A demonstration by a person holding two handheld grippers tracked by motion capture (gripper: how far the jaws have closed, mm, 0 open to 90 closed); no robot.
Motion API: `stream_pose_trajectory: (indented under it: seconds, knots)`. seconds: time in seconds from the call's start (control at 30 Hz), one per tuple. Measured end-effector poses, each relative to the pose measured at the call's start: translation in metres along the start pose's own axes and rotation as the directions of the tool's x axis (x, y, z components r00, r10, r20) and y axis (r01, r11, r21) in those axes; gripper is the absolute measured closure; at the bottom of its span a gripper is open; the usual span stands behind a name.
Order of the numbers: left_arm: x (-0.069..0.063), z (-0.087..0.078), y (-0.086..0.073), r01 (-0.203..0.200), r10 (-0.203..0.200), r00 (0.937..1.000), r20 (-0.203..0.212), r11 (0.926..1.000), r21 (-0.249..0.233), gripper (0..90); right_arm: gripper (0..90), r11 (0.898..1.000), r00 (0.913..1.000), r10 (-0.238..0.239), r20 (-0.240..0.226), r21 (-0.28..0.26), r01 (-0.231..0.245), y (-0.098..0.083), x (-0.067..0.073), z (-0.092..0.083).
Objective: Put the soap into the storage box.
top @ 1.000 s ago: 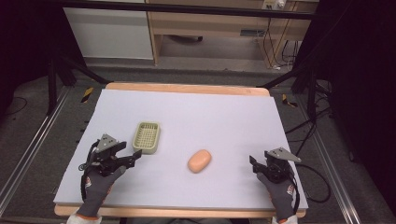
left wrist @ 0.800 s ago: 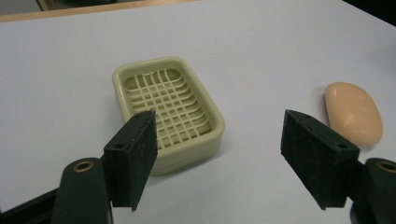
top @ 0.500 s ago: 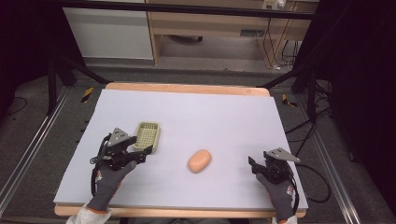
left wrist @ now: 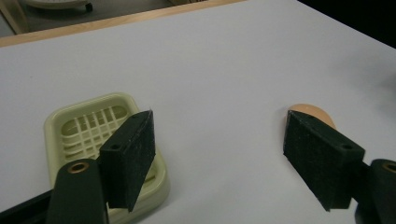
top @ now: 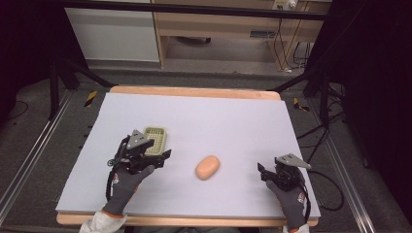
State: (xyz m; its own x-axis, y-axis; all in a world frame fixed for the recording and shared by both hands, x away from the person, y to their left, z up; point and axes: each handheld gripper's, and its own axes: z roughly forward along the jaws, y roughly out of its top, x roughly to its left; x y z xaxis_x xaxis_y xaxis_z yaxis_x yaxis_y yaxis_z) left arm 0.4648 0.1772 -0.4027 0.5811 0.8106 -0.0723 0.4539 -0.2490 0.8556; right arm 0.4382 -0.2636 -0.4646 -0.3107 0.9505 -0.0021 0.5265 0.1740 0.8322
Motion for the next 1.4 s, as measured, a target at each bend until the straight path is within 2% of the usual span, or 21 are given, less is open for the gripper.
stream_pose_trajectory:
  seconds: [0.23, 0.53, 0.9, 1.4]
  knots:
    - [-0.009, 0.007, 0.004, -0.025, 0.025, 0.9996, 0.015, 0.9996, 0.009, 24.0, 28.5, 1.0, 1.0, 0.001, 0.006, 0.002, -0.001, 0.0, 0.0, 0.0]
    - [-0.017, 0.017, 0.008, -0.03, 0.029, 0.999, 0.035, 0.9994, 0.017, 23.6, 28.6, 1.0, 0.9999, -0.002, 0.014, 0.002, 0.002, 0.0, 0.0, 0.001]
    - [-0.032, 0.029, 0.012, -0.077, 0.073, 0.9945, 0.075, 0.9959, 0.048, 23.0, 28.5, 1.0, 0.9997, 0.004, 0.023, 0.006, -0.004, 0.0, 0.0, 0.001]
    - [-0.05, 0.048, 0.012, -0.103, 0.093, 0.9902, 0.105, 0.9903, 0.094, 22.8, 29.5, 1.0, 0.9998, 0.01, 0.019, 0.004, -0.01, 0.0, 0.0, 0.001]
